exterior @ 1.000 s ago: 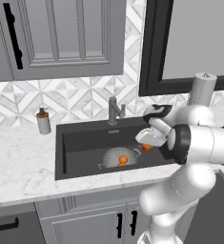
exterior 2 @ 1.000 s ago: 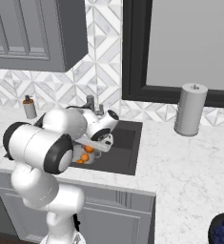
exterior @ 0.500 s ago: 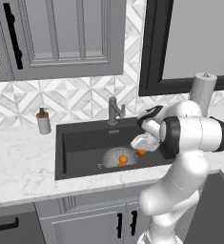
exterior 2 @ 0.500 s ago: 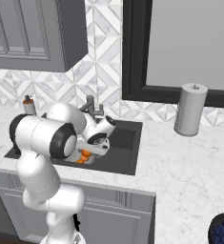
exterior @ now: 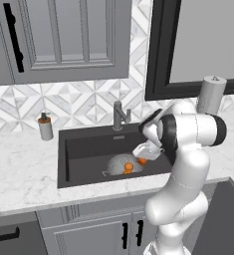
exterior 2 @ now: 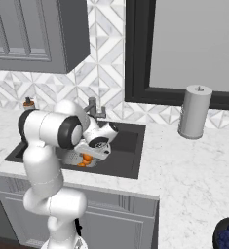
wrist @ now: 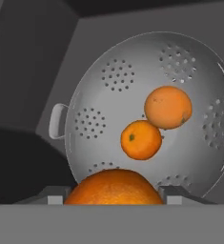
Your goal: Put the colander in the sink, put the tangerine, tangerine, tangerine in the colander, and turn on the sink faucet and pour water over the colander.
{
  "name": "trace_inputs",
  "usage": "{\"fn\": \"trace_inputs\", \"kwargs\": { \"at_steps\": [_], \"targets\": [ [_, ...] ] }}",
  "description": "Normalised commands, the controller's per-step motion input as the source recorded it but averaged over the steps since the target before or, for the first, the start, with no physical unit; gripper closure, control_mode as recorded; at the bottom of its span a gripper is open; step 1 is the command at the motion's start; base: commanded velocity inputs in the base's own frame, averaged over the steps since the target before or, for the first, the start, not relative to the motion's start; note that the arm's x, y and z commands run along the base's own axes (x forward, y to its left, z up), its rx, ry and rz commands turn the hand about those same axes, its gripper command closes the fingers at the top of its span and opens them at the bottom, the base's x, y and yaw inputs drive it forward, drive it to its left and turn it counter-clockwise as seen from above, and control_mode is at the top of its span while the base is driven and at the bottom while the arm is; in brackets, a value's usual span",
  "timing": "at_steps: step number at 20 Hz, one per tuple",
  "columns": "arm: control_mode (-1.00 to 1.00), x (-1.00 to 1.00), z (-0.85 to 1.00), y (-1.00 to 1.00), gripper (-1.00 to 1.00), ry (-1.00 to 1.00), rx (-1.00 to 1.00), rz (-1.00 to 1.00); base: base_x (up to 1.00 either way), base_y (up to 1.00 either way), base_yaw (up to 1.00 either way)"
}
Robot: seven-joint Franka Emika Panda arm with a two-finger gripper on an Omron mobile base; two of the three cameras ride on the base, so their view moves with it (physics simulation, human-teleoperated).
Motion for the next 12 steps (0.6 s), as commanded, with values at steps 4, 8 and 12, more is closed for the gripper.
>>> {"fn": "trace_inputs", "kwargs": {
  "at_steps": [4,8,12],
  "targets": [
    [-1.00,0.16,-0.24,0.12,1.00,0.00,0.03,0.01,0.00,0.00,0.00],
    [-1.00,0.27,-0.32,0.16,1.00,0.00,0.01,0.00,0.00,0.00,0.00],
    [-1.00,0.27,-0.31,0.08,1.00,0.00,0.00,0.00,0.00,0.00,0.00]
  ]
}}
